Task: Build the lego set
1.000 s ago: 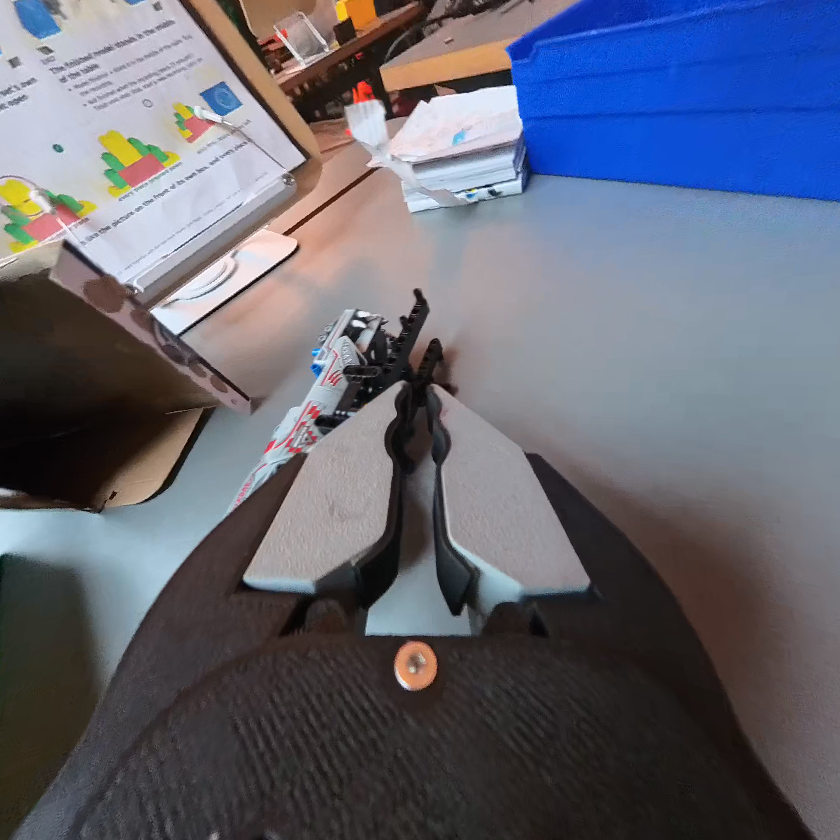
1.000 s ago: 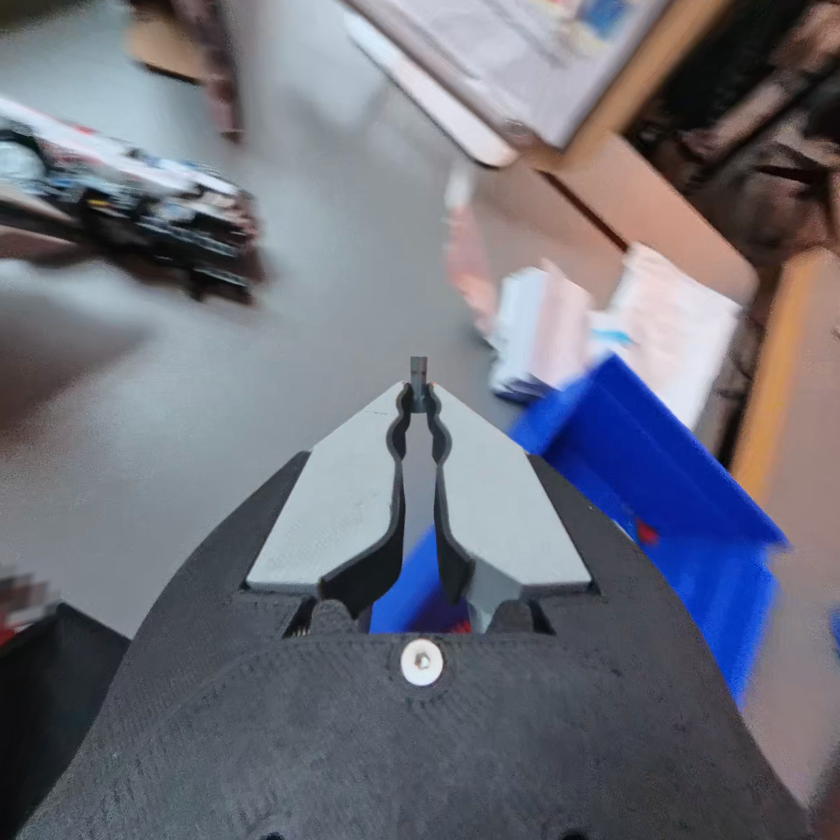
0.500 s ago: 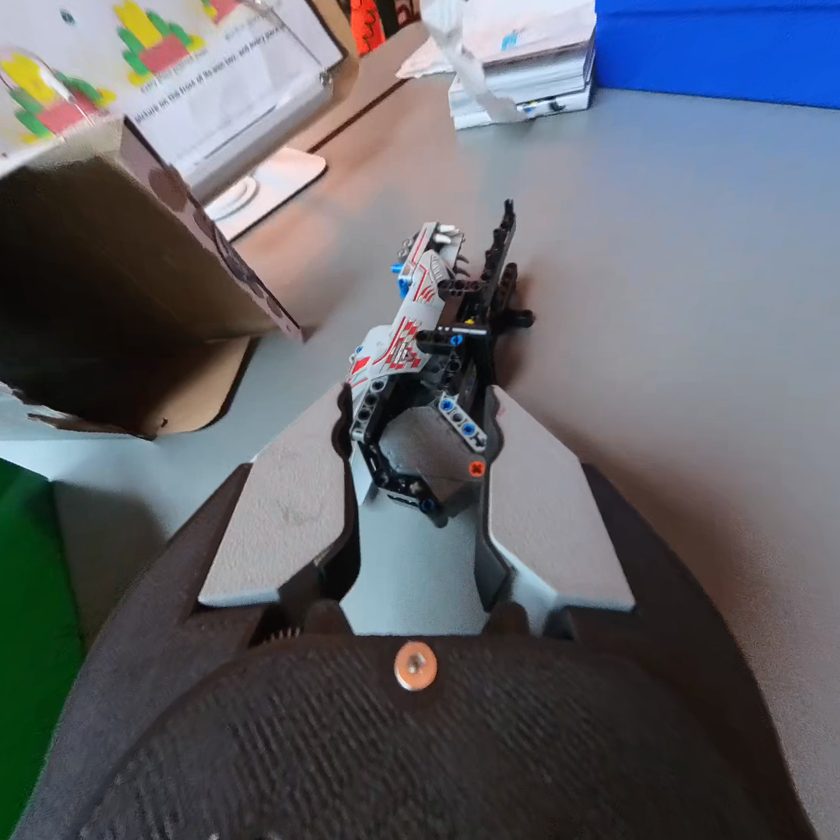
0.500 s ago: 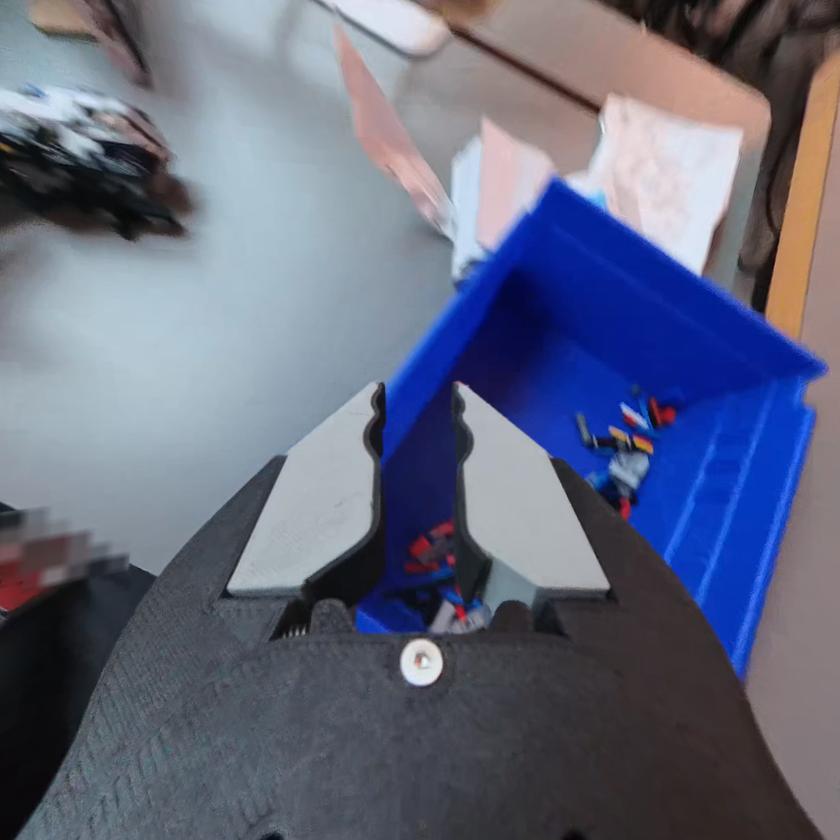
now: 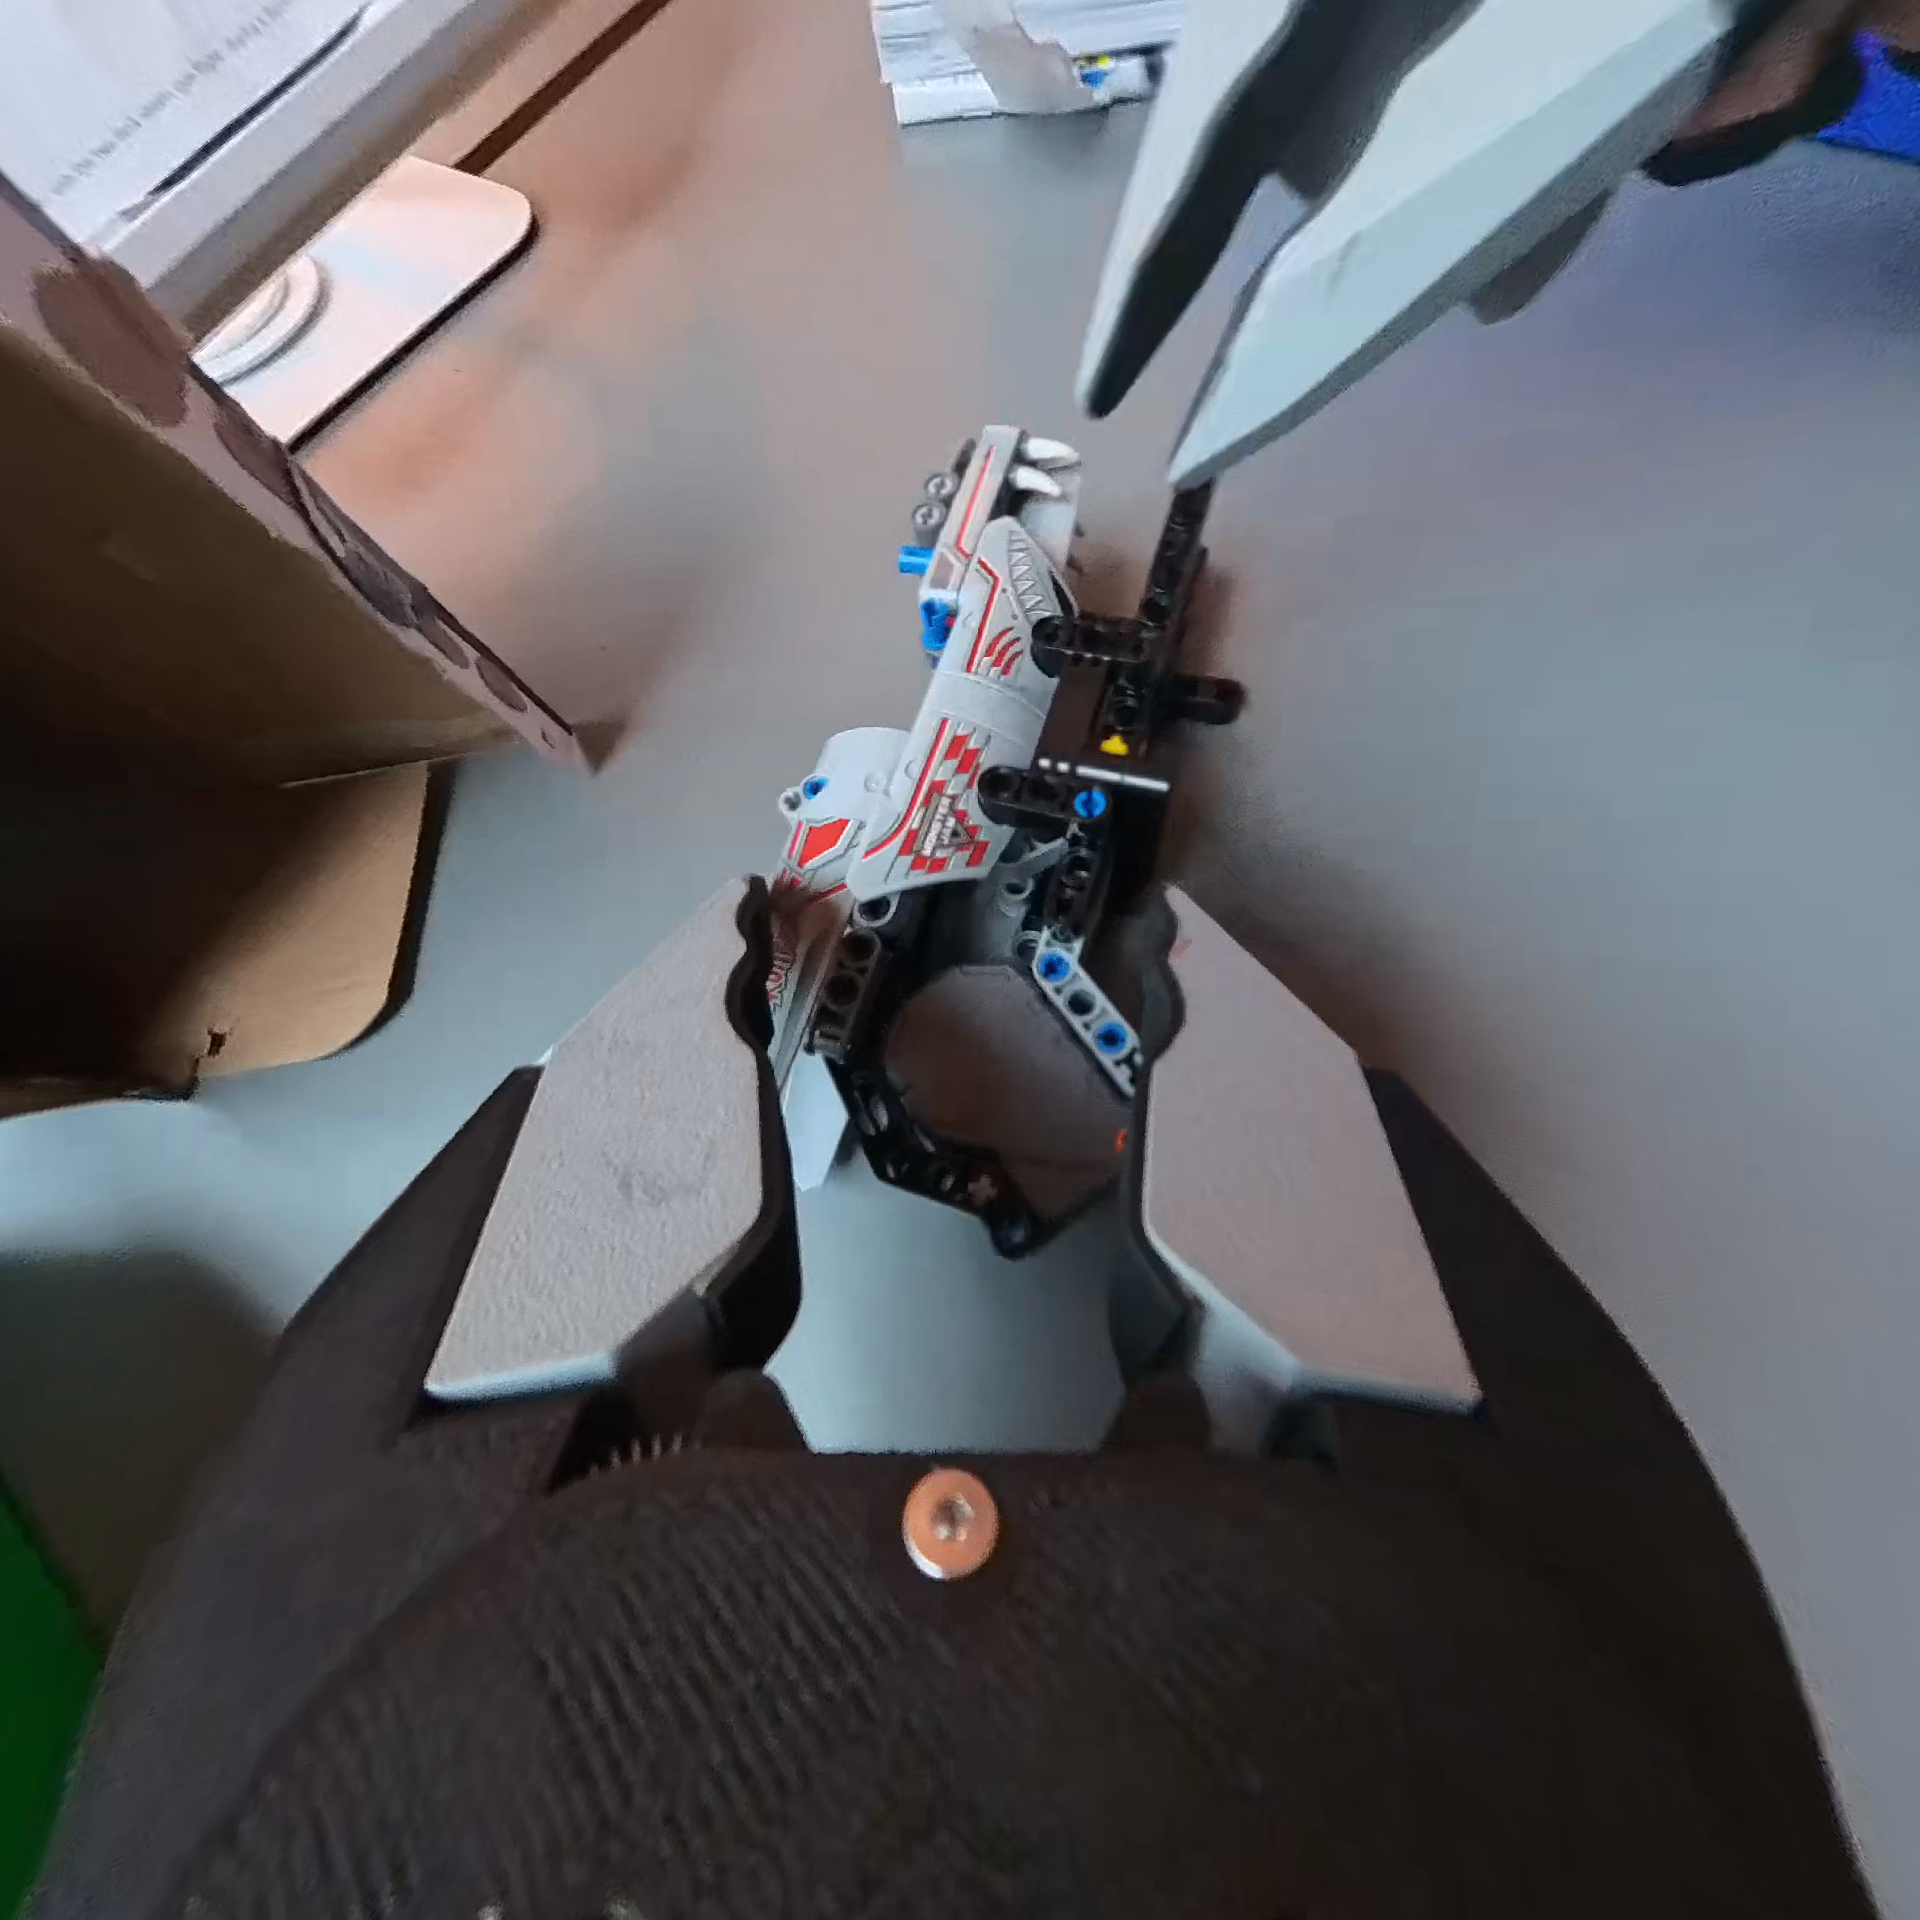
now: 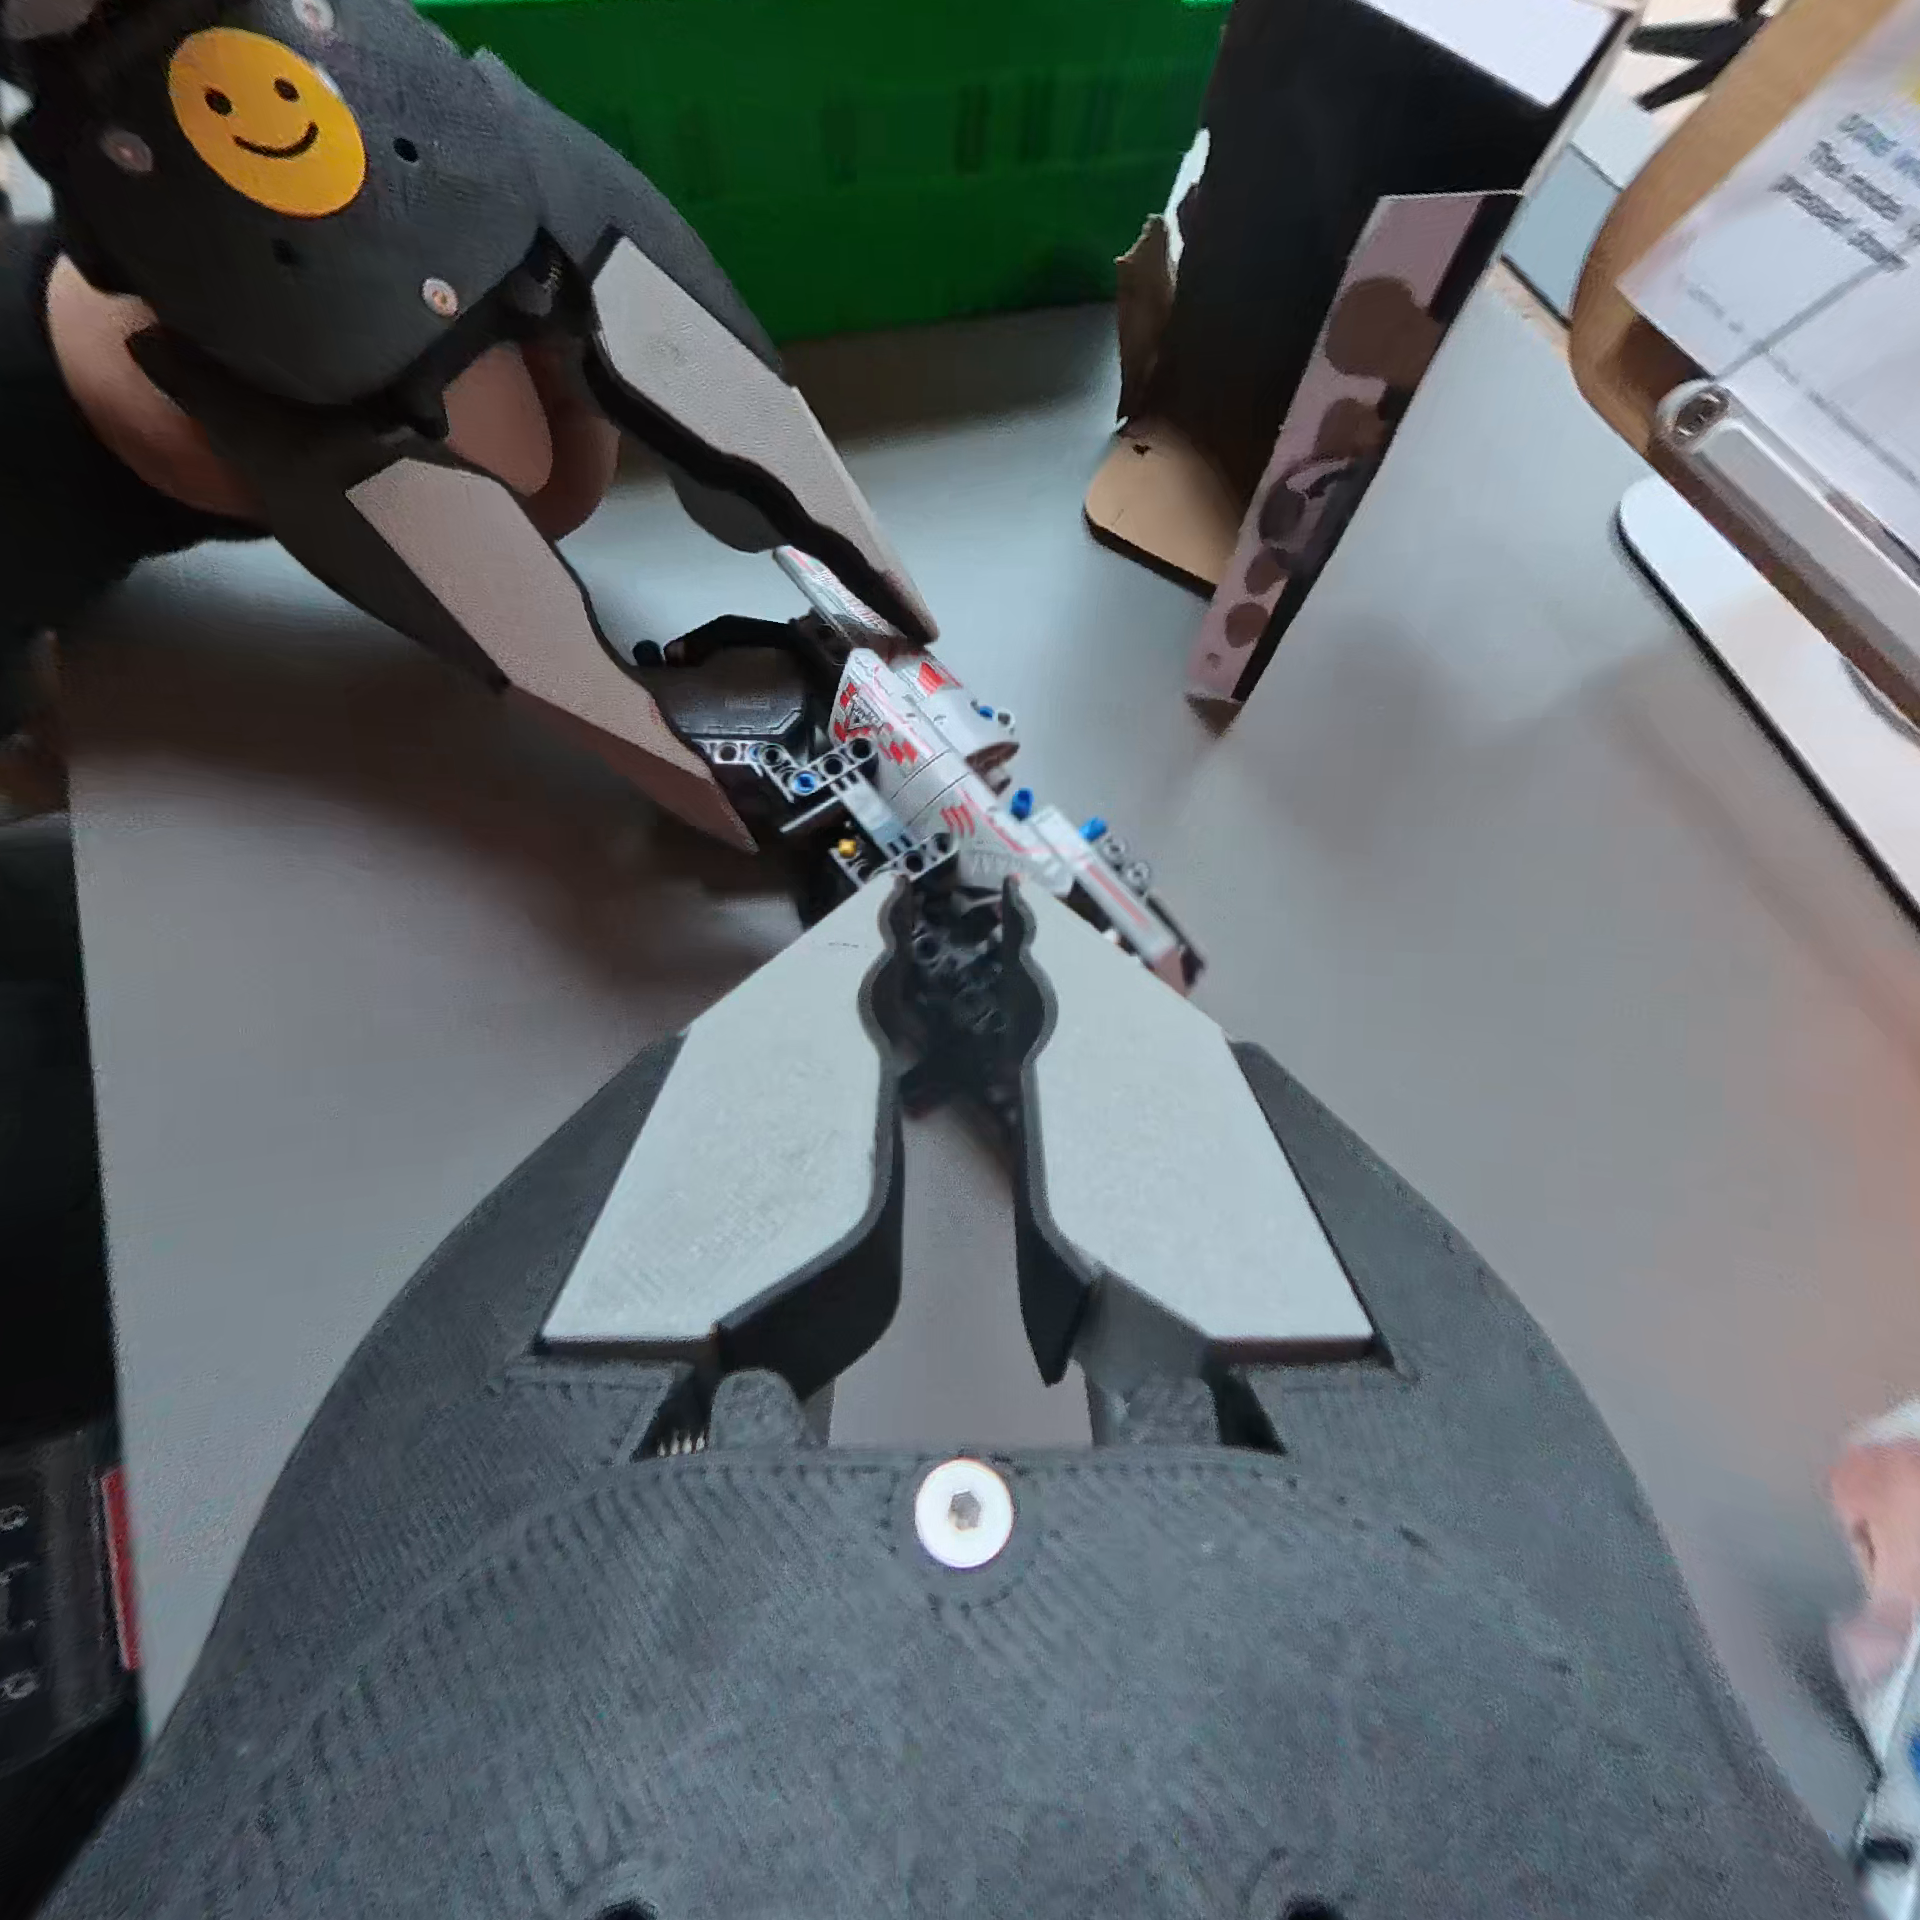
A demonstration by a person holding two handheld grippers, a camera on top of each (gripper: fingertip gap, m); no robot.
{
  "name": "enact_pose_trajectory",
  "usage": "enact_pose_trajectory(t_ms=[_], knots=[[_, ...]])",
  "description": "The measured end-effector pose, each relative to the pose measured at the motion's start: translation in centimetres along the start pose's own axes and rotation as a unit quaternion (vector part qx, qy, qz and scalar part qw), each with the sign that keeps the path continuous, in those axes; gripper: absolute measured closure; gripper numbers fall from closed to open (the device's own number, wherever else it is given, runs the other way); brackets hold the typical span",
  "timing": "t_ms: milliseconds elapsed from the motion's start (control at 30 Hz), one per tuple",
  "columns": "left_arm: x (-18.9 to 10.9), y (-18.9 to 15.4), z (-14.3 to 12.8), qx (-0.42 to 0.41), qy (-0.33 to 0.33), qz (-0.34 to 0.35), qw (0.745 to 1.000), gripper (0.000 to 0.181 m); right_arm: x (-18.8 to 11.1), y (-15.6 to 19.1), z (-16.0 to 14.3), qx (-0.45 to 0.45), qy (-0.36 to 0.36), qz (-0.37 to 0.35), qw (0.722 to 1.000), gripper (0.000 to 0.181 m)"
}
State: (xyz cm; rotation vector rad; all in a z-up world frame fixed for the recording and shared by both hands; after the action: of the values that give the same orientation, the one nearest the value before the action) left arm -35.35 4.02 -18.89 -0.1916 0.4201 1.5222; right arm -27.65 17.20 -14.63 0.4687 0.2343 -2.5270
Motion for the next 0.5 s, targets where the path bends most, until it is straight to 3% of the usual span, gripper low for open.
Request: enact_pose_trajectory(t_ms=[133, 300, 500], knots=[[1.0, 0.7, 0.0, 0.024, -0.009, -0.027, 0.999, 0.115, 1.2, -0.8, -1.4, 0.011, 0.029, 0.036, 0.999, 0.164], [1.3, 0.7, -0.4, 0.04, -0.048, -0.025, 0.998, 0.115, 0.5, -0.6, -2.5, 0.002, -0.036, 0.036, 0.999, 0.176], [1.6, 0.2, -0.5, 0.078, -0.035, -0.006, 0.996, 0.112, 0.2, -0.2, -3.1, 0.038, -0.045, 0.075, 0.995, 0.171]])
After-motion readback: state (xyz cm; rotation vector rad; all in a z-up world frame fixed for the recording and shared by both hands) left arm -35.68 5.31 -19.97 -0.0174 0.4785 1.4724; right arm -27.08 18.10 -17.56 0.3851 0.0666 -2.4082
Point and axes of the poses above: each gripper's, where its closed fingertips meet, x out along the fingers, z out of its top, y = z × x across the jaws, the point moved 7 cm from there along -x, back along the fingers, and after that the axes turned 14 degrees about -y, right-handed, at the moved point
